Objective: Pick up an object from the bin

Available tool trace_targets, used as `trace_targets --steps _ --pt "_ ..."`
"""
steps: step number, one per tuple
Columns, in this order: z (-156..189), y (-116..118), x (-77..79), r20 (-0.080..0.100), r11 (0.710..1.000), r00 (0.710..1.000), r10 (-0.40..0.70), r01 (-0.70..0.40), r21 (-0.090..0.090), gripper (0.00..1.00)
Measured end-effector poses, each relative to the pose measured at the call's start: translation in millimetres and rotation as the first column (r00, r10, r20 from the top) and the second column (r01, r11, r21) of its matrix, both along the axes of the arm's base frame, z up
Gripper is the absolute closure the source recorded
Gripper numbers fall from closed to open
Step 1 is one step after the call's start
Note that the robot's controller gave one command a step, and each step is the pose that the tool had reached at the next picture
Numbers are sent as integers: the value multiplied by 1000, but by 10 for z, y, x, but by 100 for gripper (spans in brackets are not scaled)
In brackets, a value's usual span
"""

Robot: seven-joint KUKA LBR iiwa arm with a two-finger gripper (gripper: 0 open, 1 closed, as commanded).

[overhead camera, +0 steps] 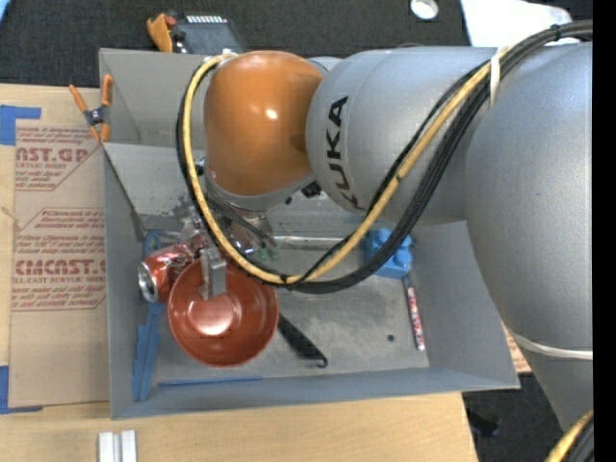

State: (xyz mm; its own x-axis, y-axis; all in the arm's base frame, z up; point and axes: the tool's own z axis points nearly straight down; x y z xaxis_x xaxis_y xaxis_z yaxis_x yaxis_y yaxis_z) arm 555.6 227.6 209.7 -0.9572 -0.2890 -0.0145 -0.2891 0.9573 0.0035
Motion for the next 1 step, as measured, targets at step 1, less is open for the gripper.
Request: trace_targets --steps 1 --pt "-483 111 -34 7 1000 1000 3 -3 4 100"
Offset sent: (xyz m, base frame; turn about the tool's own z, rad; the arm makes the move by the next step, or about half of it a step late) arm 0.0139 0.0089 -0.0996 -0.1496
